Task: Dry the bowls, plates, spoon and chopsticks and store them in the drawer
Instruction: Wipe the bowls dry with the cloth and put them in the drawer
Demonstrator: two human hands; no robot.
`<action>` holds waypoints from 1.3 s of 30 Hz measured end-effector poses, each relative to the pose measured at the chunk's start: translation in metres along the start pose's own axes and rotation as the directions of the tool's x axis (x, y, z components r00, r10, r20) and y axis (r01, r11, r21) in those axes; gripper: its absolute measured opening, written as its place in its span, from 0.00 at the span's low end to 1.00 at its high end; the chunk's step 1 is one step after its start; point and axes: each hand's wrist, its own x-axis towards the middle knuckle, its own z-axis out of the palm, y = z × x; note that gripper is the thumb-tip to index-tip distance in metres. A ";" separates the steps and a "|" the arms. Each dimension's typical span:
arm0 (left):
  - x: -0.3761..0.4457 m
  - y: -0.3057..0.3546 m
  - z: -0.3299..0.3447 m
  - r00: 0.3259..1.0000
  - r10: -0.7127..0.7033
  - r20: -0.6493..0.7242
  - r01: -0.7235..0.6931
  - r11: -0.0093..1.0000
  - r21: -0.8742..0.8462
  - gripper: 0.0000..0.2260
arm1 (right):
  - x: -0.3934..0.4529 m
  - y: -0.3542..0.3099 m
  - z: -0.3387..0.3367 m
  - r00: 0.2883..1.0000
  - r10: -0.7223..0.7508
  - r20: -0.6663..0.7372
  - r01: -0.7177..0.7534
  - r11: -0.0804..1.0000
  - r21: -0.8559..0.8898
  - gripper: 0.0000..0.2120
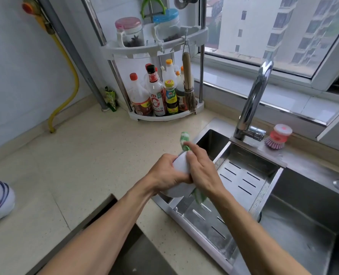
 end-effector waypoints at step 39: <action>-0.010 -0.025 -0.024 0.988 -0.002 -0.152 -0.028 0.981 -0.190 0.12 | -0.010 -0.008 -0.019 0.914 0.166 0.371 -0.294 0.901 0.321 0.33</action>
